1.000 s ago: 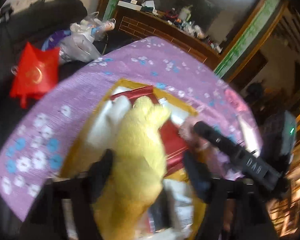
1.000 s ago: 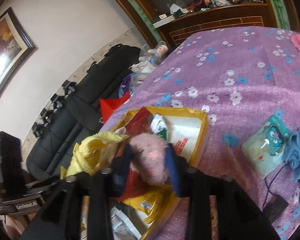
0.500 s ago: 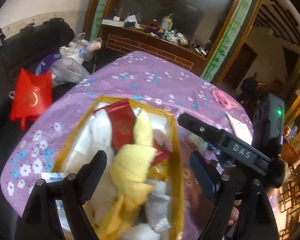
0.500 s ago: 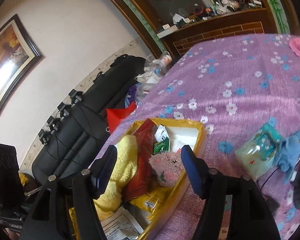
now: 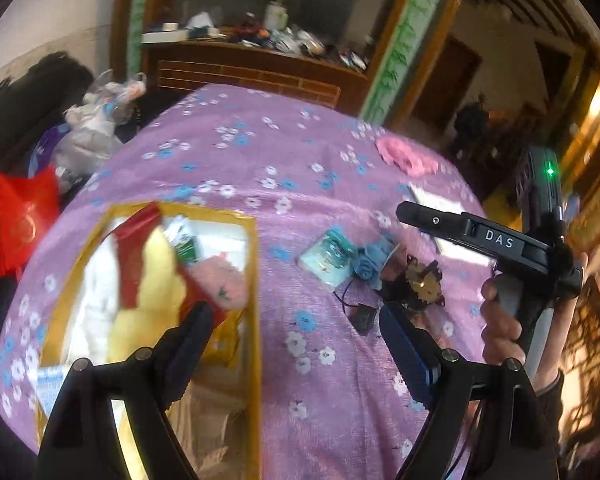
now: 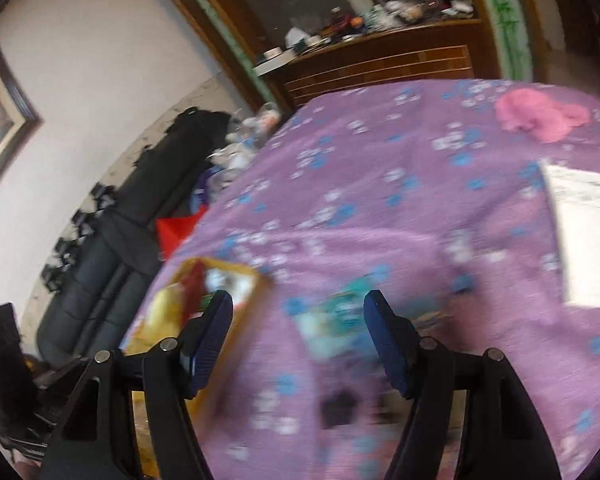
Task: Organize soft objects
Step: 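Grasp the teal snack pouch with the left tool while the right grasps the blue knitted cloth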
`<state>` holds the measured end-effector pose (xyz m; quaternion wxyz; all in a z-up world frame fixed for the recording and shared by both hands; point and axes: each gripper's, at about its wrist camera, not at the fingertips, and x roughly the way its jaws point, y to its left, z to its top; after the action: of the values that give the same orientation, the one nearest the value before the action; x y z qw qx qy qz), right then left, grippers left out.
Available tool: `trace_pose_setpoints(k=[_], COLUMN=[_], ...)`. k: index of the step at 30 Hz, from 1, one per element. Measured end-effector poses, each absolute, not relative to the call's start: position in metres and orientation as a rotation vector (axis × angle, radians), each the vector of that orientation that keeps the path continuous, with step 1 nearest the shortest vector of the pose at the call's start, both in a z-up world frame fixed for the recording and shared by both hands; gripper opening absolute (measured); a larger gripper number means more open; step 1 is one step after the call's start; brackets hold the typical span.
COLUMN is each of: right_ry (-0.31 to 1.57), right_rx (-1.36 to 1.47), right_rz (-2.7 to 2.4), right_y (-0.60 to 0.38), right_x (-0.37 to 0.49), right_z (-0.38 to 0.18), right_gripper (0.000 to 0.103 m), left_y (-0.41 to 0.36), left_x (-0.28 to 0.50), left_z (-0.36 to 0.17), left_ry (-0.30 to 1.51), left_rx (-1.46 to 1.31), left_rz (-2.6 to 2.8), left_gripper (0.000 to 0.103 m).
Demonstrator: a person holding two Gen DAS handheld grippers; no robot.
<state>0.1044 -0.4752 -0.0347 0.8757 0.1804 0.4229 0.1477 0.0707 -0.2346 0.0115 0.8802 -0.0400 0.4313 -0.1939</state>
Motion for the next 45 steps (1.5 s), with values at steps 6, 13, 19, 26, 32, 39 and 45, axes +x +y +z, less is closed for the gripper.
trace_pose_setpoints(k=[6,13,19,26,32,39,45], right_ry=[0.944,0.911,0.916,0.902,0.899,0.902,0.956], right_rx=[0.538,0.605,0.628,0.614,0.605,0.569,0.497], right_rz=[0.316,0.286,0.276,0.265,0.253,0.27,0.262], right_y=[-0.516,-0.534,-0.535,-0.536,-0.536,-0.526,-0.51], right_x=[0.12,0.113,0.114,0.11,0.109,0.11,0.111], right_z=[-0.076,-0.073,-0.076,-0.073,-0.074,-0.073,-0.069], right_gripper=[0.067,0.067,0.067,0.067,0.067,0.067,0.067], left_y=[-0.285,-0.337,-0.362,-0.384,-0.374,-0.337,-0.292], left_x=[0.126,0.19,0.198,0.2,0.19,0.178,0.138], left_z=[-0.011,-0.062,-0.091,-0.102,-0.094,-0.066,-0.028], left_ry=[0.972,1.132,1.214,1.168,1.141,1.12,1.061], left_rx=[0.047,0.221,0.317,0.428,0.457,0.294,0.047], left_rz=[-0.416,-0.402,-0.48,-0.46,-0.409,-0.367,-0.409], left_gripper=[0.088,0.082,0.082,0.079,0.053,0.045,0.044])
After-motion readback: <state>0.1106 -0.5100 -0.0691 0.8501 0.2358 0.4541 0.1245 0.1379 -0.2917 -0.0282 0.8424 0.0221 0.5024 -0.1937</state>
